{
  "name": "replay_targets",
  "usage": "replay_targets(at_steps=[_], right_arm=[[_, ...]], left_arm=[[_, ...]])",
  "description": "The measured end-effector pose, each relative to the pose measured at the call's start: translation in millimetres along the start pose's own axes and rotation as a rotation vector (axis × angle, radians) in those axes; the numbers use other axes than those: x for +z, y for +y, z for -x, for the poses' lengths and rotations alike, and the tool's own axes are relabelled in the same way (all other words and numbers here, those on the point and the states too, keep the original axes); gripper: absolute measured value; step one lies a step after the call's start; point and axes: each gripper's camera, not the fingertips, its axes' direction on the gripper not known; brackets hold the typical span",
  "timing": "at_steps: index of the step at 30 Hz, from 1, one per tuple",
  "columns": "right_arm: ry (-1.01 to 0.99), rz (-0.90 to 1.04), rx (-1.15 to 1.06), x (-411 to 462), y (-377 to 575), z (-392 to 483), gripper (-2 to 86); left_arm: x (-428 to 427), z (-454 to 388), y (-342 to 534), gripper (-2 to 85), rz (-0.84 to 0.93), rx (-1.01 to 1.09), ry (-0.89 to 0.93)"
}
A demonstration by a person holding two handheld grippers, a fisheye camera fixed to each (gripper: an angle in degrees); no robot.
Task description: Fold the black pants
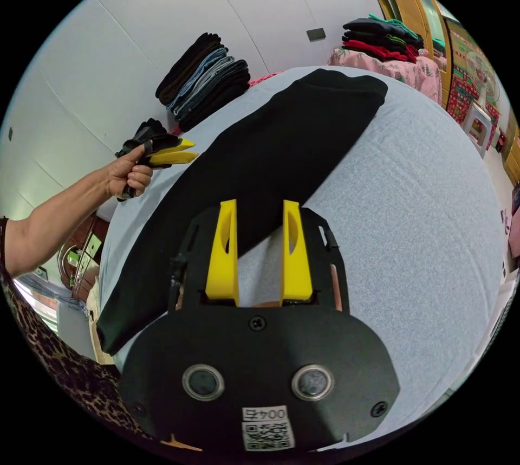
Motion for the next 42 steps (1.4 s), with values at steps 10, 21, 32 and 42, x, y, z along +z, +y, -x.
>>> replay_targets(at_steps=[10, 21, 32, 42], right_arm=[[0.01, 0.002, 0.001, -31.2, -53.3, -5.6, 12.4], [0.061, 0.01, -0.015, -50.4, -123.6, -5.3, 12.2], [0.227, 0.06, -0.153, -42.0, -213.0, 26.4, 16.4], [0.044, 0.21, -0.206, -78.7, -255.7, 110.3, 14.6]], left_arm=[[31.9, 36.0, -19.7, 7.6, 0.086, -0.011, -0.001], [55.8, 28.1, -25.4, 2.8, -0.022, 0.108, -0.148], [102.2, 114.7, -15.6, 2.5, -0.103, 0.113, -0.029], [42.7, 72.0, 113.9, 2.1, -0.172, 0.369, -0.218]])
